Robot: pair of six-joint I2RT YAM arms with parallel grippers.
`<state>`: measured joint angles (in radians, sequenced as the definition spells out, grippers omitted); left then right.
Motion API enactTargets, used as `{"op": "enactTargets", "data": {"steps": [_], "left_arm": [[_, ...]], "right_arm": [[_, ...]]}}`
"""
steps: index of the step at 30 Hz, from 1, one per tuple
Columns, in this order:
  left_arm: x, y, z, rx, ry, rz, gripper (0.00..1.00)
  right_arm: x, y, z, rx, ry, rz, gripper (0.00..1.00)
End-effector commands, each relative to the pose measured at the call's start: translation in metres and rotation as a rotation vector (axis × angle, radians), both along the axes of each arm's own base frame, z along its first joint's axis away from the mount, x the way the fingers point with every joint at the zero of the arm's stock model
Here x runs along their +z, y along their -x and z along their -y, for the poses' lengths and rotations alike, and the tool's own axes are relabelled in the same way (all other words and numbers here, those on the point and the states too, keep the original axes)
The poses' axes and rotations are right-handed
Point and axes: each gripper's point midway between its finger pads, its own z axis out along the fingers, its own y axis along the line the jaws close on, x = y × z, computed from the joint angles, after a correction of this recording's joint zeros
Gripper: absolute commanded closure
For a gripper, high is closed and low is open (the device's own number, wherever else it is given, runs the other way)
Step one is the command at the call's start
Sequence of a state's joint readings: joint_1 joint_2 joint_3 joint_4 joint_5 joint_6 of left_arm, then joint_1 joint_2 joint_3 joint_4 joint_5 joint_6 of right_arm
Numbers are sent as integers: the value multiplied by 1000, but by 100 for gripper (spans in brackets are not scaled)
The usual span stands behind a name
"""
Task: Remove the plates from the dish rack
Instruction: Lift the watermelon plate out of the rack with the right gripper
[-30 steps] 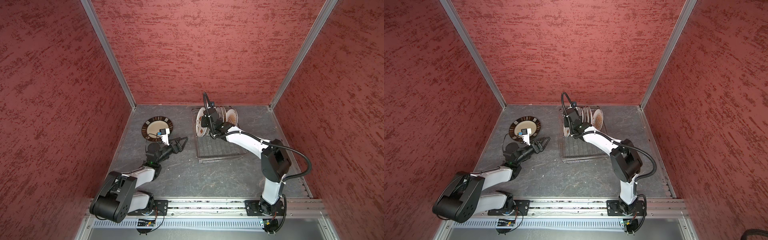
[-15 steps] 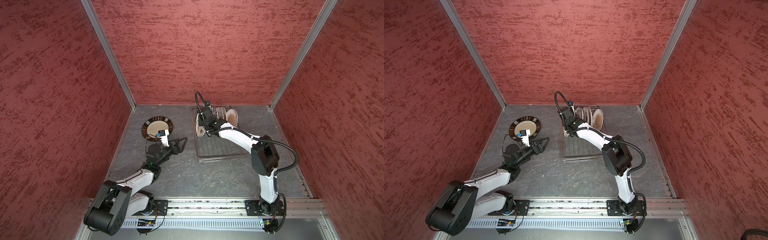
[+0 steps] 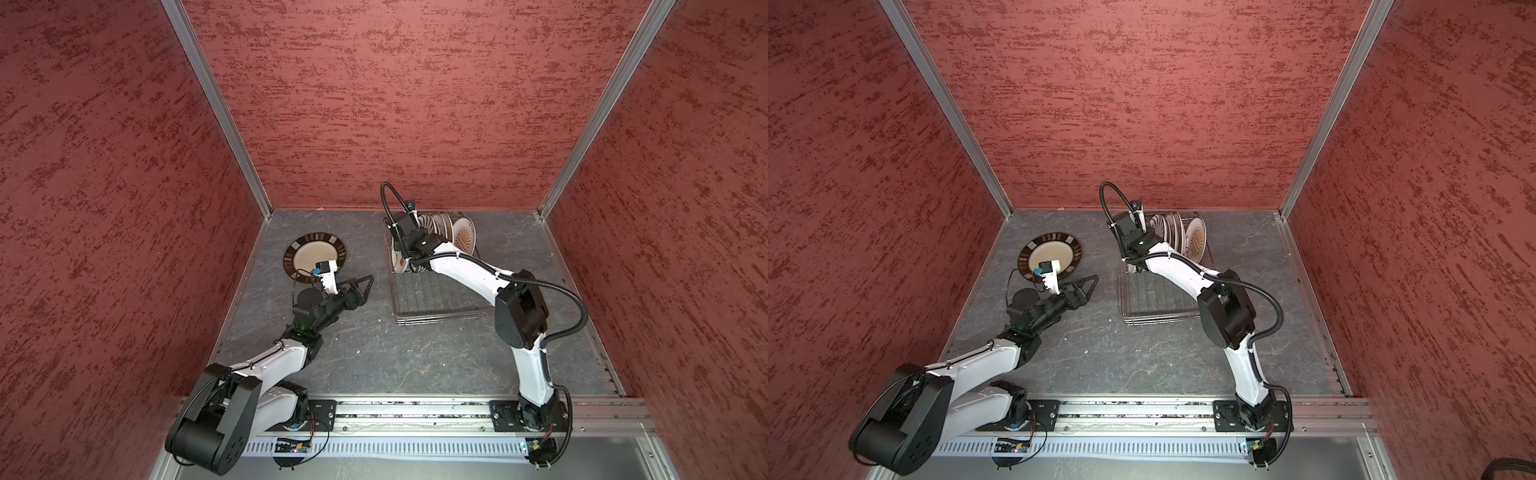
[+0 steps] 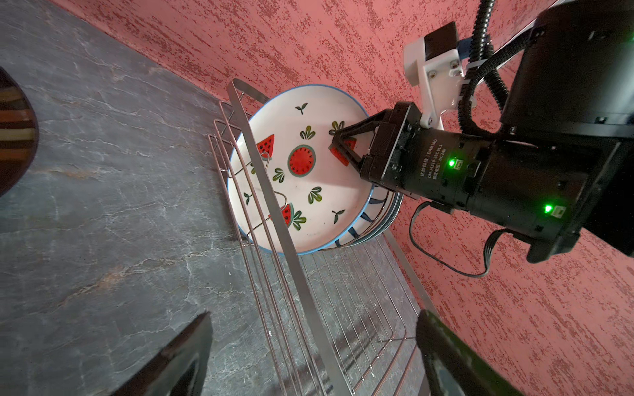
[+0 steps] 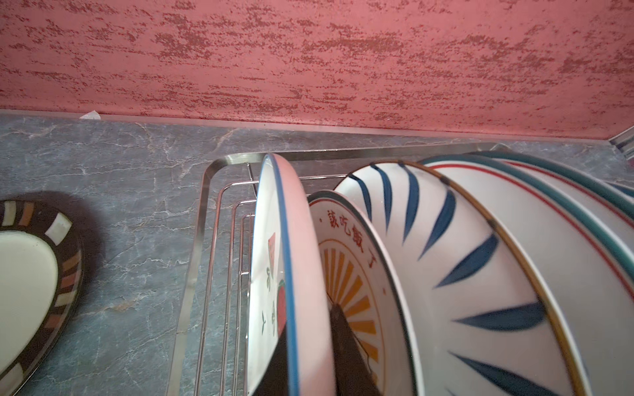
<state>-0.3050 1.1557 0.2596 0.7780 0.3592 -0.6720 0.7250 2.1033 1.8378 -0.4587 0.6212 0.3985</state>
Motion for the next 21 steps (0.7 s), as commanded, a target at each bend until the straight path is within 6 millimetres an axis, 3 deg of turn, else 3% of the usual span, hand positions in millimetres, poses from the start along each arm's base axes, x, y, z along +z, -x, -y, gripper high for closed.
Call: {"op": "enactTargets", "data": {"steps": [1,9,21], "left_arm": [[-1,0,0,7,-17,13,7],[0,1,-2,16,-21,16,7],[2,1,-5,31,-23,23,7]], "right_arm": [[0,-4,0,-36,41,20,85],[16,-8,1,-49,75,64,90],[62,-8,1,-31,56,160,94]]}}
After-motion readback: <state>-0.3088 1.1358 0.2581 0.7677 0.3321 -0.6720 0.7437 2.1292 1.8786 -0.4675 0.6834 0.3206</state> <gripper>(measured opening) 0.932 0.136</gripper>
